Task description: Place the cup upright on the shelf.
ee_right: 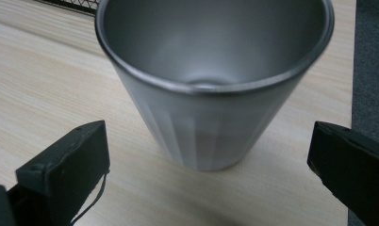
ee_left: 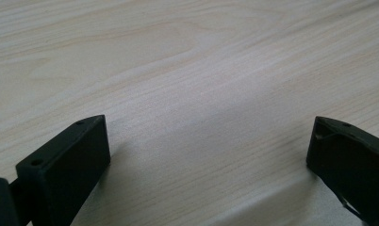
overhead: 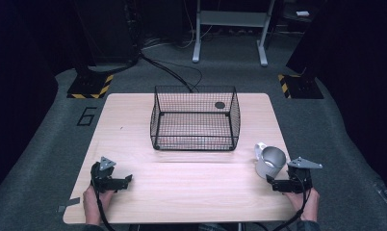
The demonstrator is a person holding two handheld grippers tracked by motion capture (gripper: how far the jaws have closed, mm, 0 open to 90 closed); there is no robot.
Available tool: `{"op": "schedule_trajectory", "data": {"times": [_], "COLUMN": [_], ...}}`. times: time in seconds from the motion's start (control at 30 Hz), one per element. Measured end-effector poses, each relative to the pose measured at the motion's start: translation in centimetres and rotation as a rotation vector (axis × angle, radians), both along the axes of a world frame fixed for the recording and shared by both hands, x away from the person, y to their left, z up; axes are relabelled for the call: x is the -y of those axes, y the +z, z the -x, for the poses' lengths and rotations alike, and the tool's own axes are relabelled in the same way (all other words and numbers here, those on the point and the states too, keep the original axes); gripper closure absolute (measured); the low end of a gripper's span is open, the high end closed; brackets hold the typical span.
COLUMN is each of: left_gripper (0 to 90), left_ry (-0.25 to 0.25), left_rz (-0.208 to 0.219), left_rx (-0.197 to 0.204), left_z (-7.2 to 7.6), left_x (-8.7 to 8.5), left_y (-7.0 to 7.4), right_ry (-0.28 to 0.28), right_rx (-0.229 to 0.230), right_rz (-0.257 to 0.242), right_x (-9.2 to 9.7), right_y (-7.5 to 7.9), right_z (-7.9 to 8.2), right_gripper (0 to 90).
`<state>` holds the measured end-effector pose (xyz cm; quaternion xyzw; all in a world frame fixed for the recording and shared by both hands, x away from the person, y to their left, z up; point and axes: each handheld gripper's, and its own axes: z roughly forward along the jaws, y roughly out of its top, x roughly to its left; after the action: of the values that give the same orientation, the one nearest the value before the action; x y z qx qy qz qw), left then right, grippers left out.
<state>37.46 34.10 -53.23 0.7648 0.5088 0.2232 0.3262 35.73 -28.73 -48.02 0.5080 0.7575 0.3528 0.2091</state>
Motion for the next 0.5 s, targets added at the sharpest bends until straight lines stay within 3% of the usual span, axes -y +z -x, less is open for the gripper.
{"op": "schedule_trajectory", "data": {"times": [0.23, 0.5], "left_gripper": [0.0, 0.0], "left_ry": [0.0, -0.001], "left_rz": [0.0, 0.0], "left_rx": [0.0, 0.0], "left_z": [0.0, 0.0], "left_x": [0.0, 0.0], "left_y": [0.0, 0.0], "right_ry": [0.014, 0.031], "right_rx": [-0.001, -0.003], "right_rz": [-0.003, 0.002], "right_x": [-0.5, -1.0], "right_y": [1.1, 1.3], "right_z": [-1.2, -2.4], "right_gripper": [0.0, 0.0]}}
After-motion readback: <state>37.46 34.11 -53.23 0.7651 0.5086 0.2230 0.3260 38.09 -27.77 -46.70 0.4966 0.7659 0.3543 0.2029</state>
